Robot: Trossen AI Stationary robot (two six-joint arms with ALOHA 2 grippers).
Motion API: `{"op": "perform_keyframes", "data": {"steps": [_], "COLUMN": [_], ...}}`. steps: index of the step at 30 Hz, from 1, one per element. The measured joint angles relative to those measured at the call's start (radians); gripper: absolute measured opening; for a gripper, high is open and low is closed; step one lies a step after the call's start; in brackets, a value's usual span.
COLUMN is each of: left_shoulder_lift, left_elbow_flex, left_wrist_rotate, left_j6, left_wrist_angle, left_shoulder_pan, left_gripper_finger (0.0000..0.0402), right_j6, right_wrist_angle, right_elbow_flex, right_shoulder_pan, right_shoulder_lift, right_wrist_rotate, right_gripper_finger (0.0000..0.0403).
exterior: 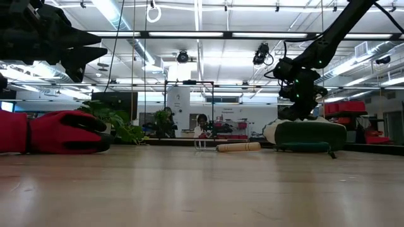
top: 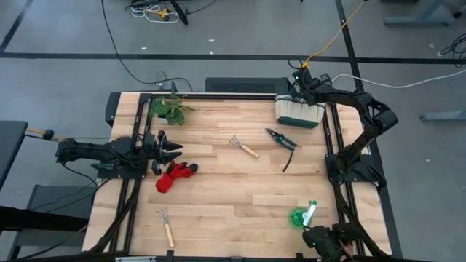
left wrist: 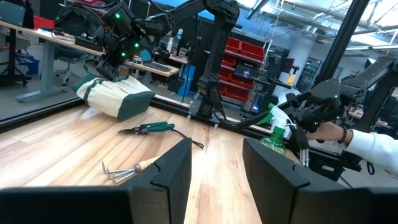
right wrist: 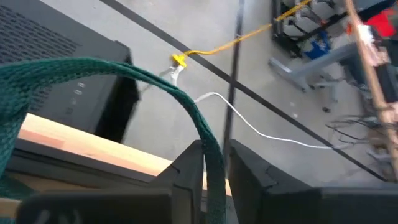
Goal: Pick & Place Garden tools in Gardening bag
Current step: Prepare the green gardening bag
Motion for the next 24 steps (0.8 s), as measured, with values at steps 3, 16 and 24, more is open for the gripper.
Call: {"op": "perform_keyframes", "data": {"steps": [3, 16, 24], "left_shoulder_lift": [0.0, 0.0, 0.0], "left_elbow_flex": [0.0, 0.0, 0.0], "left_wrist_rotate": [-0.014, -0.048, -0.049], "left_j6": [0.0, -0.002, -0.002], "left_wrist_angle": [0.0, 0.0, 0.0], "left_shoulder_pan": [0.0, 0.0, 0.0], "left_gripper_finger": [0.0151, 0.0151, 0.0151], "right_j6": [0.008, 0.019, 0.03], "right_wrist_angle": [-0.014, -0.07, -0.114], "right_elbow_flex": [0.0, 0.0, 0.0], "right_shoulder_pan": [0.0, -0.008, 0.0], "right_shoulder_lift": [0.0, -0.001, -0.01], "right_wrist_rotate": [-0.018, -0.07, -0.041], "right_gripper_finger": [0.0074, 0.0008, 0.0094]}}
